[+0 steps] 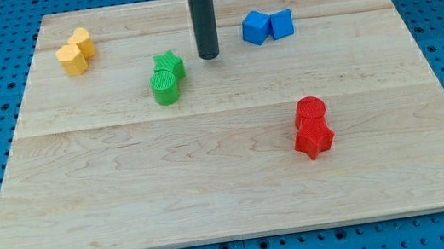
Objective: Move the red blocks towards the left side of the board
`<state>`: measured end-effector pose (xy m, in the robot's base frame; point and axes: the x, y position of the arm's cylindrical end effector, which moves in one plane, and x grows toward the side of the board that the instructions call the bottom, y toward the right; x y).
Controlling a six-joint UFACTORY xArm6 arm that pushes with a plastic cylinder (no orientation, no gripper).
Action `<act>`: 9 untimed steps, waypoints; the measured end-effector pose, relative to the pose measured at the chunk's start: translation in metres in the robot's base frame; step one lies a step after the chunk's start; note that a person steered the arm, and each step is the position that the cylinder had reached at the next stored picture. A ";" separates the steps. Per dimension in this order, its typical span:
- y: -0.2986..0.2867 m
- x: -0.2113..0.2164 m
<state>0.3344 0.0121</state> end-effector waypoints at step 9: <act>0.116 0.122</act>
<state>0.4565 0.1283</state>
